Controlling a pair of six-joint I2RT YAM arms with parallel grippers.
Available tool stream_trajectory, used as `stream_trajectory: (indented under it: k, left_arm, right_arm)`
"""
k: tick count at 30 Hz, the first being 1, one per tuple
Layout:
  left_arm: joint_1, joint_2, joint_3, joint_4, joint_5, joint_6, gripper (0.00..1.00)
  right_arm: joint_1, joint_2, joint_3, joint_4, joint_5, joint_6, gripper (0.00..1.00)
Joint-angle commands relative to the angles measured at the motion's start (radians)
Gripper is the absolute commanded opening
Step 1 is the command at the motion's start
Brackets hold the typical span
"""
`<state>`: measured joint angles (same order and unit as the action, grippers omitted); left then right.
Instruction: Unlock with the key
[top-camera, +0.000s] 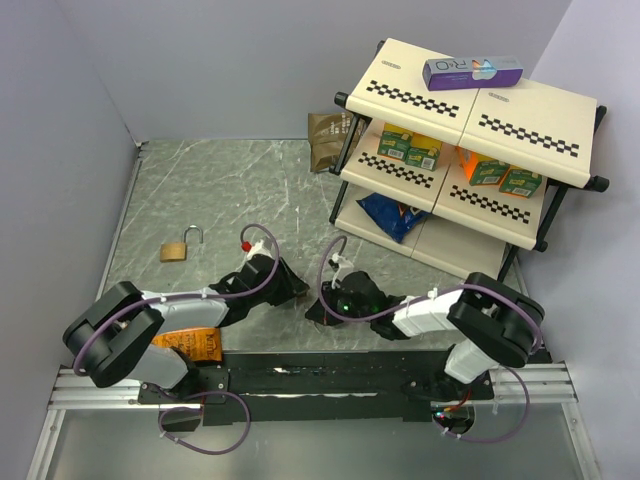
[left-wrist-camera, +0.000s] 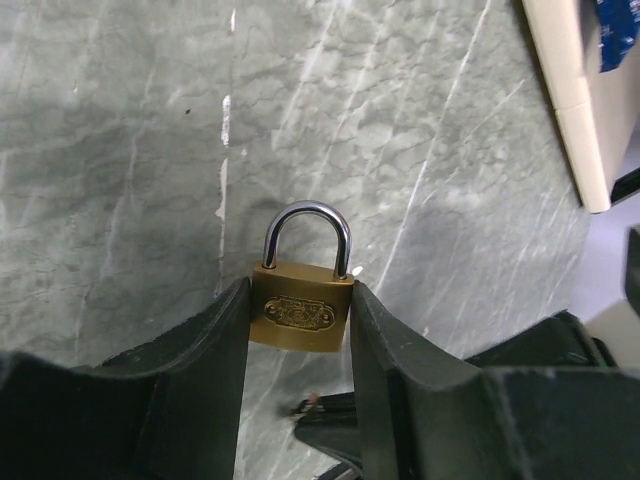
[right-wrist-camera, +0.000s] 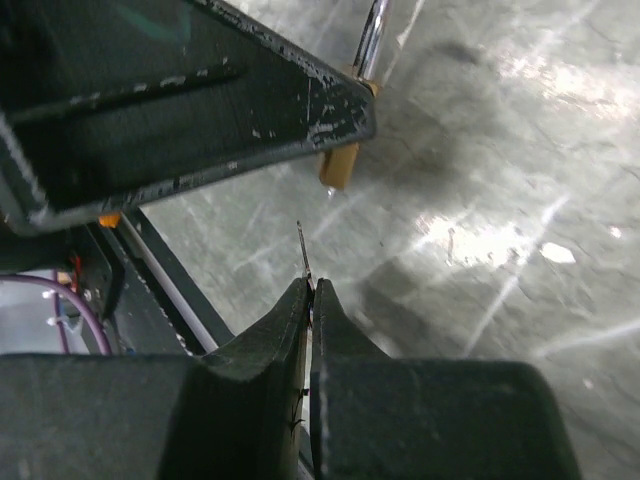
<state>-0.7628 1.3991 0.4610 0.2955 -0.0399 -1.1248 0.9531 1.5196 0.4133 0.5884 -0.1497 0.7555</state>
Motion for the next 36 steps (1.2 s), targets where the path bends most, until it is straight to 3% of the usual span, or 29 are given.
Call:
stream_trajectory:
  k: [1,36]
  left_arm:
    - [-0.009,-0.034,-0.007,0.073,-0.035,-0.036,0.01]
    - [-0.03,0.006,-0.002,0.073,-0.037,-0.044,0.01]
  right_arm:
    - [-0.004,0.036,0.051,0.033,-0.01,0.041,0.0]
    - [-0.039,0.148,-0.01,0.231,0.012,0.11,0.0]
